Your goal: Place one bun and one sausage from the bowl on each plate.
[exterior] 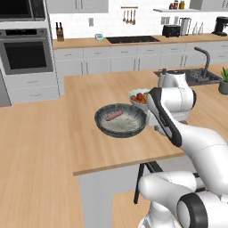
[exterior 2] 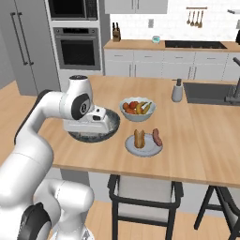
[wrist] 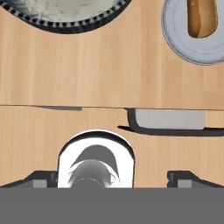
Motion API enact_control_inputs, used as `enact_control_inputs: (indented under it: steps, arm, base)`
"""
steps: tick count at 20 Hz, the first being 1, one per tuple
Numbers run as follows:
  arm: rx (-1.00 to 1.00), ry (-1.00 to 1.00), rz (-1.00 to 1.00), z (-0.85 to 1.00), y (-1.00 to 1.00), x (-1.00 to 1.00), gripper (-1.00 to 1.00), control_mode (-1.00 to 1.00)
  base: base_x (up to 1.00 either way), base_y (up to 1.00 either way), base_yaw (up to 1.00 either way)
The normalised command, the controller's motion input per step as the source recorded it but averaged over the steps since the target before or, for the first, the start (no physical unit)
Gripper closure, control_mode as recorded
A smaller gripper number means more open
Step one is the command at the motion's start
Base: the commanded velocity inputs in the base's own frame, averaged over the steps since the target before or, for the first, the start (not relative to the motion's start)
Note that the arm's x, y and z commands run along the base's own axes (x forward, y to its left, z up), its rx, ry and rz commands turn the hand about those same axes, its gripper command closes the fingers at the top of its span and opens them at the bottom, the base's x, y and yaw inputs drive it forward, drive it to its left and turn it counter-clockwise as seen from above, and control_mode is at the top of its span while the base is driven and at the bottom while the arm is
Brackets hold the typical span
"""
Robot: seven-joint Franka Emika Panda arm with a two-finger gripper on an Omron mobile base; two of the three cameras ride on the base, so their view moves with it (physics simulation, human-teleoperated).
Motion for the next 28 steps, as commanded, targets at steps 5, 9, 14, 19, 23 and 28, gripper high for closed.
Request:
enact_control_inputs:
  steps: [5, 9, 14, 19, 23, 28]
  arm:
    - [0.00, 0.00, -0.03, 0.00, 0.55, 0.76, -1.00, -1.00]
    - [0.04, -0.05, -0.24, -0.08, 0.40, 0.97, -1.00, -1.00]
    - [0.19, -0.05, -0.38, -0.20, 0.00, 0.76, -1.00, -1.00]
    - [0.14, -0.02, -0.43, -0.25, 0.00, 0.49, -1.00, -1.00]
    - [0.10, -0.01, -0.36, -0.36, 0.00, 0.42, -1.00, -1.00]
    - [0.08, -0.02, -0.27, -0.35, 0.01, 0.50, -1.00, -1.00]
  base:
    - [0.00, 0.00, 0.00]
    - [0.00, 0.00, 0.00]
    - [0.00, 0.00, 0.00]
    - [0.00, 0.00, 0.00]
    - [0.00, 0.00, 0.00]
    - [0.00, 0.00, 0.00]
